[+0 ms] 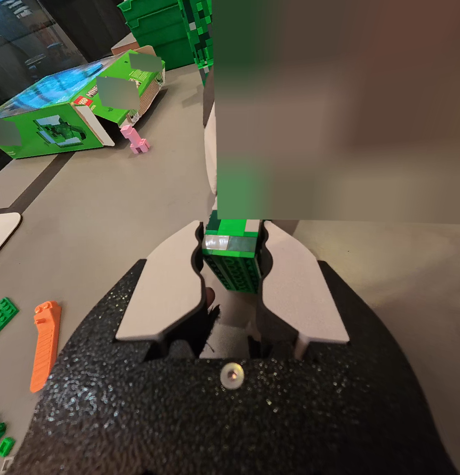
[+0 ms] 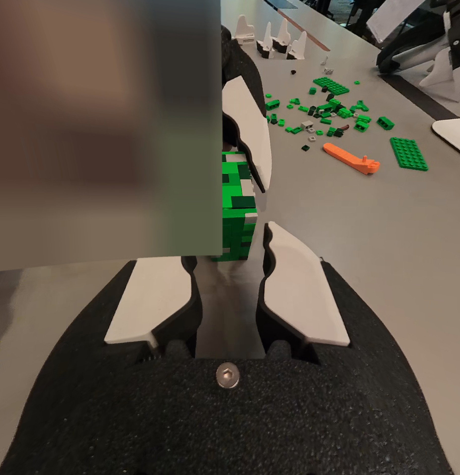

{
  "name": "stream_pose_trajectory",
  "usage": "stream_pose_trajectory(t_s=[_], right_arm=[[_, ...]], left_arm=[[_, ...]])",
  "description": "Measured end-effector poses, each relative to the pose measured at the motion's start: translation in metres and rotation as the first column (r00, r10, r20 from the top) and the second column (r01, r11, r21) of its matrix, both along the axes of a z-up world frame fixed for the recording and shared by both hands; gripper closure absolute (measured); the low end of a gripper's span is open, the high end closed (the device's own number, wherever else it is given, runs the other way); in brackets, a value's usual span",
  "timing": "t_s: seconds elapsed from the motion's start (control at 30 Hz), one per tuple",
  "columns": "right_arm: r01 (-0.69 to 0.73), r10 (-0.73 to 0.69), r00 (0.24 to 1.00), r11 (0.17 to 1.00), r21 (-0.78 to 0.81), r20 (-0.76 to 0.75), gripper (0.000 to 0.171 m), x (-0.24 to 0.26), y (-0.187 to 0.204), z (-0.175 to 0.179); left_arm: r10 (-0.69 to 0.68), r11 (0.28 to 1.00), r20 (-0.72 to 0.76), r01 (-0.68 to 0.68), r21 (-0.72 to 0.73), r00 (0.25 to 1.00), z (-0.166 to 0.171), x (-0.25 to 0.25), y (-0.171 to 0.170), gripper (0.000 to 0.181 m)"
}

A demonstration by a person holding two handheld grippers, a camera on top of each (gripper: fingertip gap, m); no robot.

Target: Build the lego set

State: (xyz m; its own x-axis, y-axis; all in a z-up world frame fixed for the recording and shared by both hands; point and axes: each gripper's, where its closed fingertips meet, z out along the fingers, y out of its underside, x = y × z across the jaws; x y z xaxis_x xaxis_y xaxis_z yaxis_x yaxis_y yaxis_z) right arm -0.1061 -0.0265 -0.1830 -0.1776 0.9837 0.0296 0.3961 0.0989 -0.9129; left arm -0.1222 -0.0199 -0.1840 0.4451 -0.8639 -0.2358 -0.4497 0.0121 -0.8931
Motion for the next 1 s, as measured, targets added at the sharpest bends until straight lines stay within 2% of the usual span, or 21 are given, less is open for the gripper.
stream_pose_trajectory(t_s=[0.2,0.3,0.63,0.83,1.0], right_arm=[[0.104,-0.103,0.994,0.994,0.027,-0.045,0.115,-0.001,0.001,0.005],[0.175,-0.172,0.981,0.984,0.028,-0.086,0.105,0.001,0.004,0.011],[0.414,-0.402,0.872,0.91,-0.02,-0.277,0.101,0.019,-0.002,0.037],[0.497,-0.501,0.795,0.861,-0.107,-0.341,0.102,0.024,-0.007,0.047],[0.595,-0.589,0.723,0.797,-0.107,-0.361,0.101,0.024,-0.008,0.049]], left_arm=[[0.004,1.0,-0.003,-0.004,0.007,1.0,0.0,0.0,0.0,0.14],[0.005,1.0,-0.004,-0.005,0.009,1.0,0.0,0.0,0.0,0.14],[0.02,1.0,-0.014,-0.019,0.024,1.0,-0.001,-0.002,-0.001,0.139],[-0.017,1.0,-0.027,0.017,0.021,0.999,-0.002,-0.001,-0.007,0.123],[-0.04,0.999,-0.011,0.04,-0.012,0.999,-0.002,-0.002,-0.01,0.111]])
